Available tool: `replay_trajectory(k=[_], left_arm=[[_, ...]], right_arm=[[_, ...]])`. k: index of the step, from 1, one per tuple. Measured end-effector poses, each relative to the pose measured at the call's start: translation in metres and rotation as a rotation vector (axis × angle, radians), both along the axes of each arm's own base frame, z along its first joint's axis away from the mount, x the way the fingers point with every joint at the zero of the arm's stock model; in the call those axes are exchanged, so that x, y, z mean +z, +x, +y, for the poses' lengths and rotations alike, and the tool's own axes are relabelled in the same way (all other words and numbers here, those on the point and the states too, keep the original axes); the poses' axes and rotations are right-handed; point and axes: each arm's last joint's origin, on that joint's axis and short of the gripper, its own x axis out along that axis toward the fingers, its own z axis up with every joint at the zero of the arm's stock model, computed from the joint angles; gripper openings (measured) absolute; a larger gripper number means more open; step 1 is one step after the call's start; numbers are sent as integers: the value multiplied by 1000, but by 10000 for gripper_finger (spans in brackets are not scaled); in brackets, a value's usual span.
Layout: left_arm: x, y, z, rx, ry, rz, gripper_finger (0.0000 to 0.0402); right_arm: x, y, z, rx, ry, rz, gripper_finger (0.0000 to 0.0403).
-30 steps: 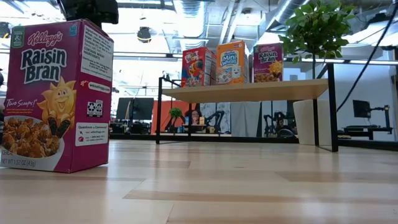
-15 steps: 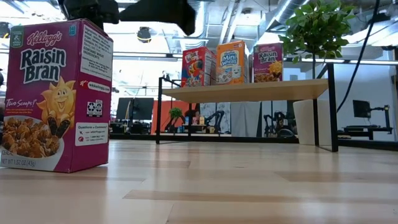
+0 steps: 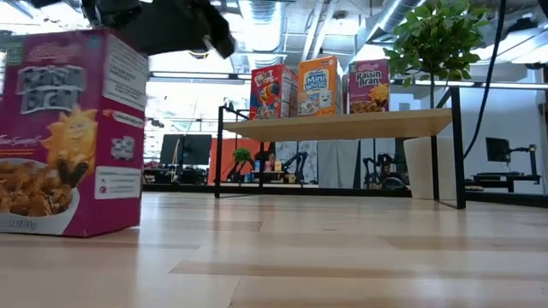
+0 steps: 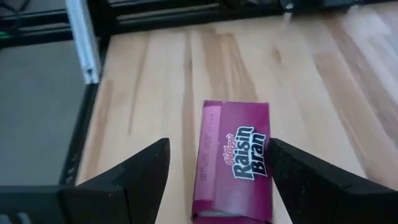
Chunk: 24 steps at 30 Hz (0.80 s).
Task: Stack cereal on shelf
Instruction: Put the purple cereal box on the shelf aligned with the other purple cereal boxes
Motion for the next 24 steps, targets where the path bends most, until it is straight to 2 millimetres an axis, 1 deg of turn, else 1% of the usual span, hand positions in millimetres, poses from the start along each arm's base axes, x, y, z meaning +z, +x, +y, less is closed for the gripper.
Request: replay_trajectory(k=[5,13,24], left_arm=[[0,0,0,16,-5,-2,266],[0,0,0,9,0,0,266],[0,0,0,5,13,0,266]], right_arm=[[0,7,4,-13,-1,-7,297],[-2,6,3,-58,-46,2,297],[-2,6,4,-58,-48,5,297]])
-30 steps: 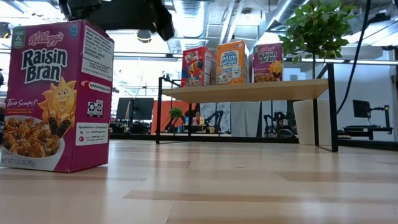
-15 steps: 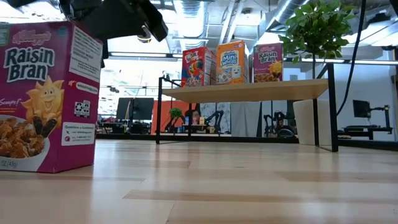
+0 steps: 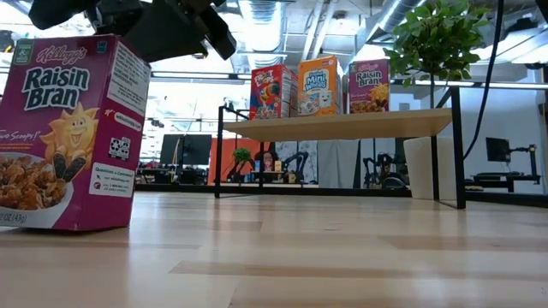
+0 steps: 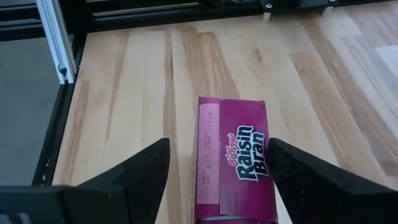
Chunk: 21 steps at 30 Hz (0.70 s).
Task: Stack cereal on shelf
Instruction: Put the purple cereal box on the shelf aligned with the other purple cereal boxes
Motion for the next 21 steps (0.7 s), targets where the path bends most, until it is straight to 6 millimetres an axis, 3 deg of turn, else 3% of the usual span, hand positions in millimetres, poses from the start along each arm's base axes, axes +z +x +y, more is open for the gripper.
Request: replay_trajectory(k=[7,13,21], left_arm=[[2,2,1,12,24,-25,266],[2,2,1,12,25,-24,266],[2,3,1,13,27,-33,266]], right_arm=[[1,0,-1,-1,-3,6,297],[19,1,1,8,1,-2,297],[16,0,-1,7,-1,26,297]])
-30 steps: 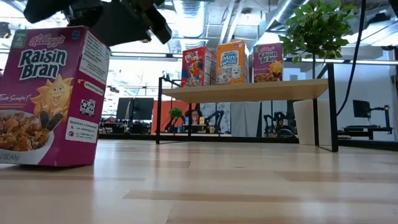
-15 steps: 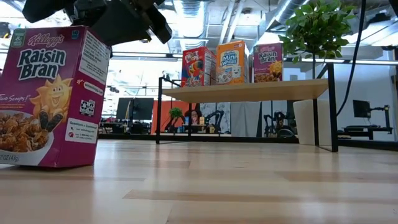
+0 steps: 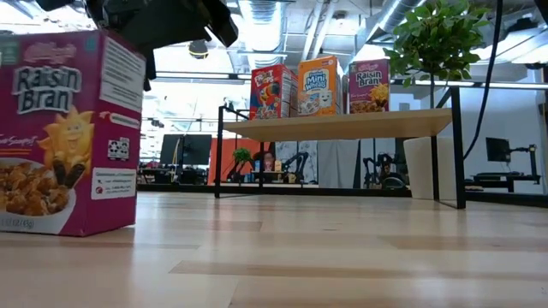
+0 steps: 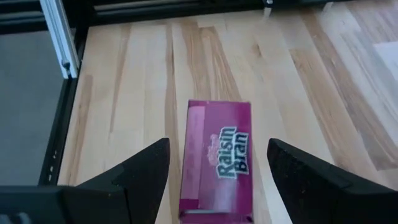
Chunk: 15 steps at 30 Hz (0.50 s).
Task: Stack cereal on shelf
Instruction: Put the purple cereal box on the shelf aligned with the other purple cereal boxes
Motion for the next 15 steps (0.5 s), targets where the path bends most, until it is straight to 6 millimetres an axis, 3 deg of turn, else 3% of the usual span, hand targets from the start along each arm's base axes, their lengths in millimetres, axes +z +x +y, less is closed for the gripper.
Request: replay_trajectory(k=[11,15], left_arm=[[0,0,0,0,0,-1,266],[0,0,0,0,0,-1,266]], right_arm=[[1,1,-1,-4,4,-8,297],[-12,3,-1,-4,-8,27,297]])
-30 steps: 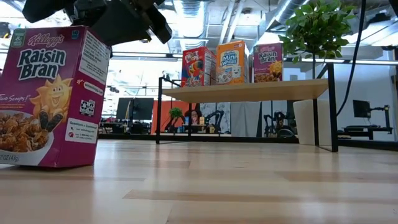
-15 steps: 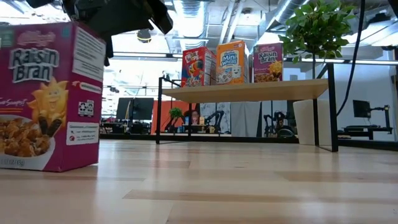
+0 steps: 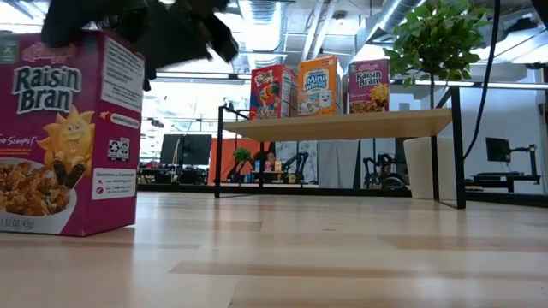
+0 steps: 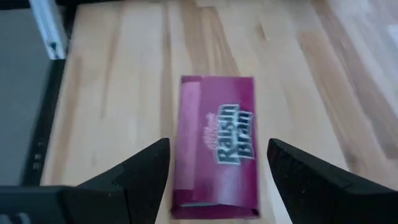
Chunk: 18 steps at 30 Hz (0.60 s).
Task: Stack cereal on shelf
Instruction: Put the purple cereal box on the shelf aligned with the other purple cereal boxes
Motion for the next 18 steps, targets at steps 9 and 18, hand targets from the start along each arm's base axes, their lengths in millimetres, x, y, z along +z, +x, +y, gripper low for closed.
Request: replay_trajectory(k=[9,18], left_arm=[[0,0,1,12,14,-3,266],[1,0,1,17,21,-2,266]], right_arm=[[-1,0,-4,12,9,28,295],[-1,1,-7,41,37,45,271]])
